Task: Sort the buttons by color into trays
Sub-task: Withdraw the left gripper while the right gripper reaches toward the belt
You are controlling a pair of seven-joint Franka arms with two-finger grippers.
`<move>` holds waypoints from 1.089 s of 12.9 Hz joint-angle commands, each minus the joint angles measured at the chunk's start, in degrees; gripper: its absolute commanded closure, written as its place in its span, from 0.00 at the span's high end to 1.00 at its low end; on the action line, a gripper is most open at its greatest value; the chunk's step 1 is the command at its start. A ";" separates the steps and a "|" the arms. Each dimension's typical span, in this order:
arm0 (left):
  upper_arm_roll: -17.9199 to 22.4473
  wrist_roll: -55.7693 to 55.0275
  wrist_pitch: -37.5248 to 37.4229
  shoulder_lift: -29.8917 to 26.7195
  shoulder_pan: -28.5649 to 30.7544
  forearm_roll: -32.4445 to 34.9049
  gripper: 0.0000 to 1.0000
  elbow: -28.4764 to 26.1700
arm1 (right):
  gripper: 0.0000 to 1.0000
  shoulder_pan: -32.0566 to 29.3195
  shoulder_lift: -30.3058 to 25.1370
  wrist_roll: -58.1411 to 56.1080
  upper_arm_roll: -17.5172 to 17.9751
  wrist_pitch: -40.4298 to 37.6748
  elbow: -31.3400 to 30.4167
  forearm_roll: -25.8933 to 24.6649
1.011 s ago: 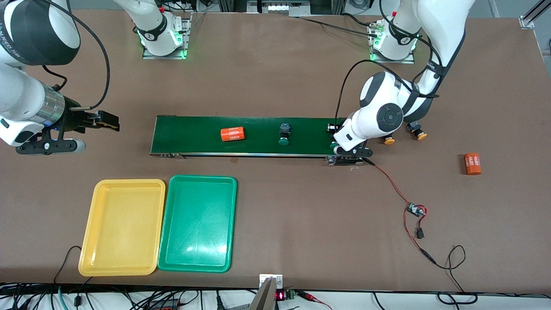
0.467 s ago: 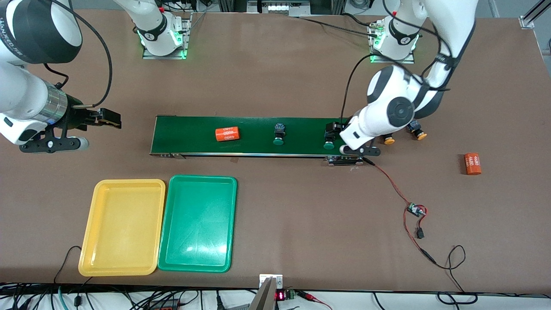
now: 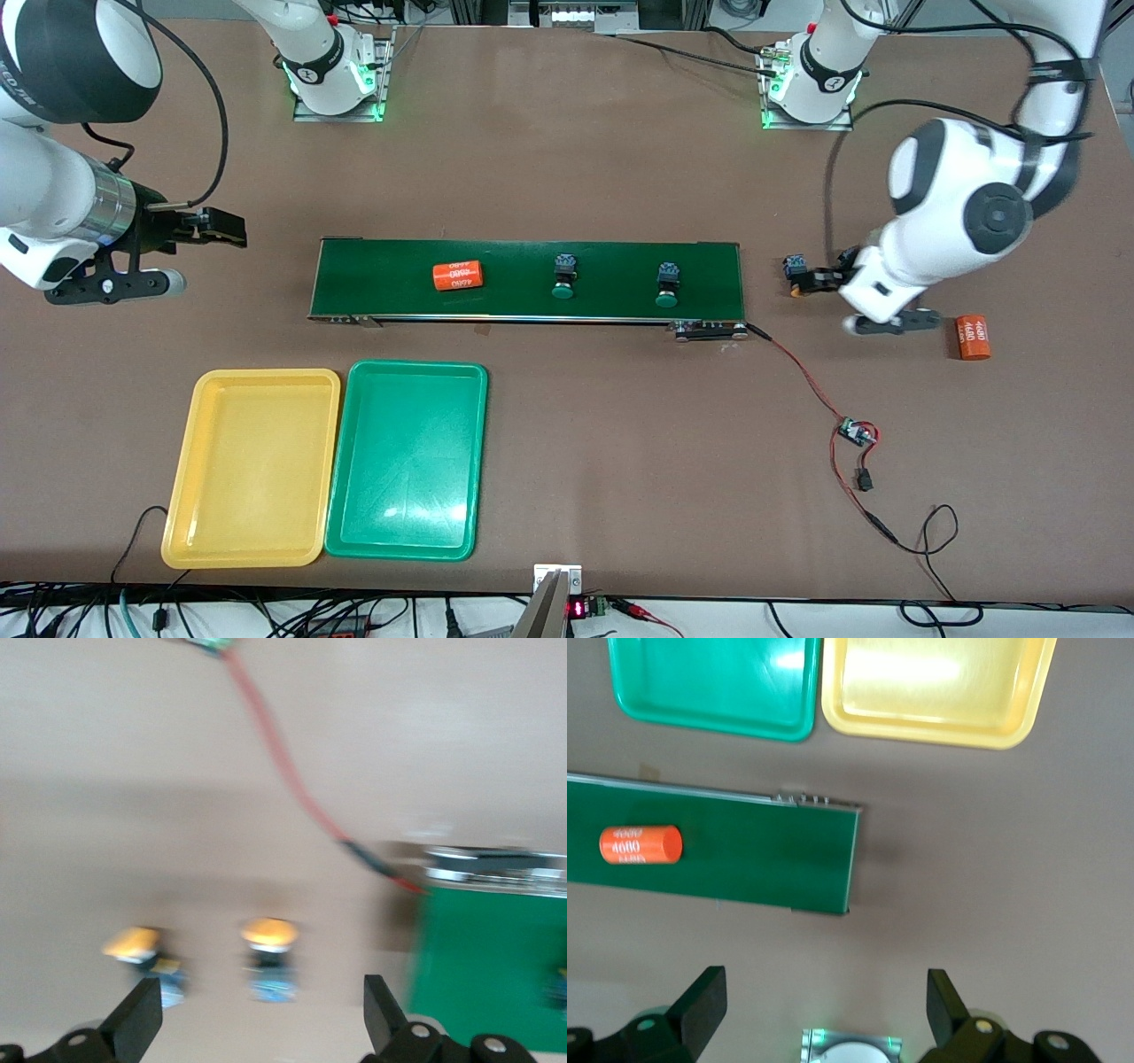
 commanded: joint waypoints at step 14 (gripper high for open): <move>13.10 39.61 24.72 17.80 12.39 0.93 1.00 2.02 | 1.00 -0.55 -26.69 11.26 10.38 27.42 -40.66 1.85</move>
